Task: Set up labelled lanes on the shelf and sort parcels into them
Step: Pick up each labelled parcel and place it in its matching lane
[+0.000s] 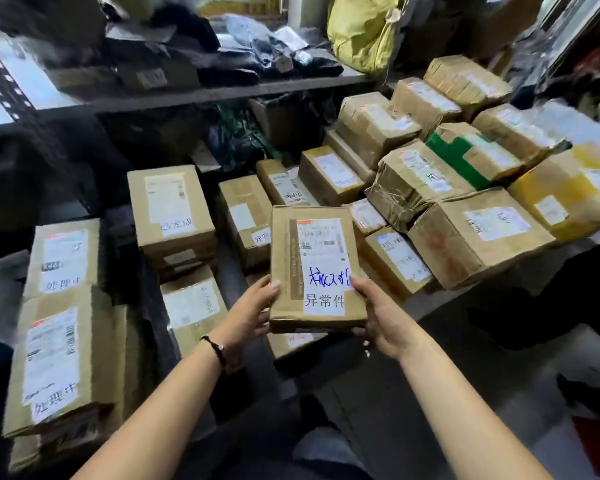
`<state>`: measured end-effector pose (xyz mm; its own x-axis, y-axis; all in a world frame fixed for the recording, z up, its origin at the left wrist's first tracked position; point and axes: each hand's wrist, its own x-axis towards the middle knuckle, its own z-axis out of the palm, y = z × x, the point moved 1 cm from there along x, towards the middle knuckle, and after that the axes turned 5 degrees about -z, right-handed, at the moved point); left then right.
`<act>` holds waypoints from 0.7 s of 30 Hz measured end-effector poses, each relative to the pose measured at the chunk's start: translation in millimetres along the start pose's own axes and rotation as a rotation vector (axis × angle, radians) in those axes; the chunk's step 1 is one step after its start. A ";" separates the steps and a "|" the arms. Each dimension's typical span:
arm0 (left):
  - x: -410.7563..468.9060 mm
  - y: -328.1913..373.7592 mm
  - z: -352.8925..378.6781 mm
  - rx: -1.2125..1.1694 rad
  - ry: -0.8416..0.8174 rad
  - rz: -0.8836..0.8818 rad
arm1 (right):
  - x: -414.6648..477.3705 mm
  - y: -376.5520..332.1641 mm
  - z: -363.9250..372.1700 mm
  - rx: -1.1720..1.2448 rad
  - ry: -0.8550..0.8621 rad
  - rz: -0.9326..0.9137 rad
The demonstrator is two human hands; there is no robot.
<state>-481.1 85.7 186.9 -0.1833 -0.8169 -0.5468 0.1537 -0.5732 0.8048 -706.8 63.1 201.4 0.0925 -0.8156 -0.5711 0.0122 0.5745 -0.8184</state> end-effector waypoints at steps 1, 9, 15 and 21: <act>7.4 1.8 -0.2 -0.005 0.039 -0.023 | 9.5 -1.4 -2.8 -0.008 -0.022 0.007; 31.6 -7.4 -18.2 -0.067 0.474 -0.046 | 82.8 10.5 -23.9 -0.046 -0.212 0.185; 11.8 -27.0 -19.1 -0.190 0.645 -0.102 | 102.5 36.0 -24.7 -0.164 -0.296 0.235; -5.4 -38.6 -15.3 -0.217 0.672 -0.153 | 116.5 50.4 -16.2 -0.209 -0.253 0.279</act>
<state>-471.2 111.2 155.2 0.4079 -0.5493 -0.7293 0.3758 -0.6269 0.6824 -711.6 -4.1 92.6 0.3050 -0.5735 -0.7603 -0.2470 0.7234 -0.6448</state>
